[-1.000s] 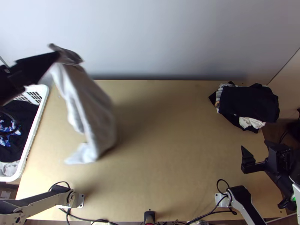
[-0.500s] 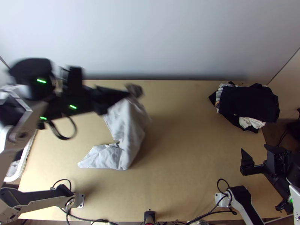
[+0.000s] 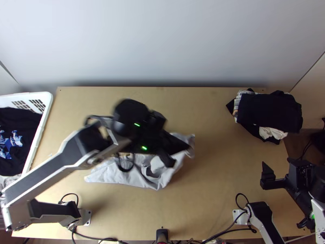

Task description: Fold the t-shirt

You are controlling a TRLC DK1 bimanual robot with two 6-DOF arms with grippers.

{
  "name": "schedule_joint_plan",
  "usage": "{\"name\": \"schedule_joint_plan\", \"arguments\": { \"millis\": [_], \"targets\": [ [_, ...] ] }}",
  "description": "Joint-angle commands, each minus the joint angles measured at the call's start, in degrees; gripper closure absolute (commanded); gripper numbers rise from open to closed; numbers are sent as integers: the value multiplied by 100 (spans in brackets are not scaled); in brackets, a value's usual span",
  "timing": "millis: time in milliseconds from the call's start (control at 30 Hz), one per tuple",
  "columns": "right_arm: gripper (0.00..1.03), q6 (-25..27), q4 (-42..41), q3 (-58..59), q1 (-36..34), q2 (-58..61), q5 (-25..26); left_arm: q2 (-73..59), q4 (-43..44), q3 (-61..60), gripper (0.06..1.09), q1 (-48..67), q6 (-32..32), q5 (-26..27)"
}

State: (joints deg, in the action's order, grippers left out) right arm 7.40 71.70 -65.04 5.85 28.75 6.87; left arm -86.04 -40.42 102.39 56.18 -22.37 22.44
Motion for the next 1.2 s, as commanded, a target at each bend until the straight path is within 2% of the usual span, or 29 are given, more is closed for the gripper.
{"name": "schedule_joint_plan", "arguments": {
  "millis": [0, 100, 133, 233, 267, 333, 500, 667, 800, 900, 1167],
  "targets": [
    [4, 7, -77, 123, -145, 8, -55, -677, 202, -79, 105, 622, 242, -29],
    [4, 7, -95, 140, -154, 25, -81, -932, 246, -114, 104, 657, 365, -29],
    [4, 7, -95, 123, -154, 34, -99, -1002, 272, -114, 100, 657, 391, -29],
    [4, 16, -95, 140, -101, 60, -107, -1240, 307, -79, 69, 631, 479, -20],
    [4, 25, -104, 140, -57, 78, -107, -1293, 307, -44, 61, 613, 488, -29],
    [4, 34, -104, 140, 22, 131, -107, -1389, 281, 44, 52, 552, 506, -29],
    [4, 51, -156, 140, 268, 236, -116, -1433, 61, 343, 14, 446, 629, -29],
    [4, 51, -341, 211, 681, 535, -160, -1213, -317, 528, 13, 24, 673, -38],
    [4, 42, -508, 272, 1156, 895, -450, -853, -941, 449, 13, -670, 822, -38],
    [4, 16, -693, 439, 1665, 1097, -643, -493, -1196, 123, 11, -1259, 954, -38],
    [4, 306, -1211, 1054, 3010, 1941, -679, 377, -1205, -1107, 11, -2577, 1191, -46]
  ]
}}
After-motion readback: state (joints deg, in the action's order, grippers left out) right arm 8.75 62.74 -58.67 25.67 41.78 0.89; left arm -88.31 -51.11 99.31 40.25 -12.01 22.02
